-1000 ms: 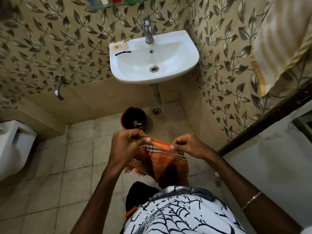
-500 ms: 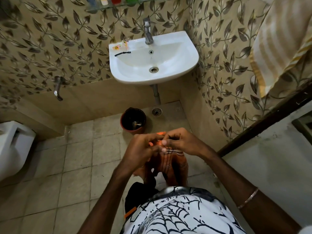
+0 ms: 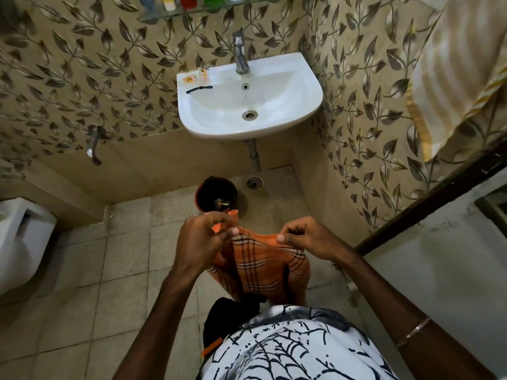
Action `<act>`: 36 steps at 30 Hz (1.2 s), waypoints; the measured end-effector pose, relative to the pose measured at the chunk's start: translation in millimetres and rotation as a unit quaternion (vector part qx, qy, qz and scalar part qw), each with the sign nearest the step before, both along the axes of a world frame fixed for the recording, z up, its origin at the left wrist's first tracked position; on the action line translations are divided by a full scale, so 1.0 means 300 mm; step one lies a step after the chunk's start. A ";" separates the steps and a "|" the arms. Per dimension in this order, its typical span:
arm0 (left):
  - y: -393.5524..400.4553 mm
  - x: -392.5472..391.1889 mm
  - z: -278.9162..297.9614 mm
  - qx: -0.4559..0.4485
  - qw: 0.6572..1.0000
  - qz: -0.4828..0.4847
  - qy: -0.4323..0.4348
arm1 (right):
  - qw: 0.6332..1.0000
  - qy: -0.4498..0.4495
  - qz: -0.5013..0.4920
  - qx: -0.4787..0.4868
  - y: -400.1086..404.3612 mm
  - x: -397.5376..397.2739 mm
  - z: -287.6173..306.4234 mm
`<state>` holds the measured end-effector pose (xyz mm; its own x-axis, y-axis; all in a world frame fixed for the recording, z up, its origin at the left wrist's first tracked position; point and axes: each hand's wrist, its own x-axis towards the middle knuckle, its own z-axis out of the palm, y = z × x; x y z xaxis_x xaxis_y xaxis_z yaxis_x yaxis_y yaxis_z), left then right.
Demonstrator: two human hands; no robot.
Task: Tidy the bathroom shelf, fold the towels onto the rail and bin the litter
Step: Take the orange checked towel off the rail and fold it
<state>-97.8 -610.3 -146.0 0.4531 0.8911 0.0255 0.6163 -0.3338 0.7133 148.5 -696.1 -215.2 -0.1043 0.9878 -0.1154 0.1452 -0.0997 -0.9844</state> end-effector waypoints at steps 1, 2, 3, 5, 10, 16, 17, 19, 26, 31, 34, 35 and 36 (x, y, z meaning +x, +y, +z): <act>-0.006 0.009 -0.001 -0.009 1.000 -0.014 0.008 | 1.000 0.002 0.001 0.005 0.006 -0.010 0.010; -0.017 0.022 -0.001 -0.028 0.999 -0.042 0.002 | 1.000 0.004 0.006 0.009 0.013 -0.023 0.021; -0.031 0.041 0.000 -0.055 0.996 -0.076 -0.010 | 1.000 0.006 0.012 0.014 0.019 -0.036 0.031; -0.058 0.082 -0.002 -0.100 0.985 -0.137 -0.025 | 0.999 0.012 0.031 0.022 0.032 -0.058 0.045; -0.065 0.100 0.012 -0.065 0.988 -0.126 -0.054 | 0.999 0.016 0.033 0.019 0.030 -0.048 0.043; -0.041 0.055 0.039 -0.017 0.993 -0.096 -0.065 | 0.999 0.022 0.035 -0.025 -0.001 -0.018 -0.011; -0.031 0.041 0.043 -0.017 0.994 -0.081 -0.066 | 0.999 0.023 0.027 -0.024 -0.006 -0.008 -0.018; -0.012 0.013 0.052 -0.026 0.996 -0.059 -0.065 | 0.999 0.022 0.015 -0.017 -0.015 0.008 -0.030; 0.005 0.000 0.045 -0.033 0.997 -0.041 0.051 | 1.000 0.023 -0.004 0.001 -0.011 -0.009 0.011; -0.066 0.090 0.028 -0.139 0.977 -0.159 0.008 | 0.998 0.040 0.036 0.026 0.016 -0.059 0.062; -0.068 0.100 0.021 -0.106 0.983 -0.147 -0.032 | 0.998 0.034 0.044 0.028 0.022 -0.050 0.073; -0.064 0.093 0.025 -0.090 0.985 -0.139 -0.039 | 0.998 0.029 0.046 0.020 0.019 -0.041 0.068; -0.060 0.086 0.031 -0.075 0.987 -0.135 -0.043 | 0.999 0.020 0.048 0.010 0.012 -0.032 0.060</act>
<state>-72.2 -628.3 -136.6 0.6768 0.7345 -0.0494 0.4541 -0.3637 0.8134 138.9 -692.5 -197.2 -0.2025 0.9751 -0.0901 0.1131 -0.0681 -0.9912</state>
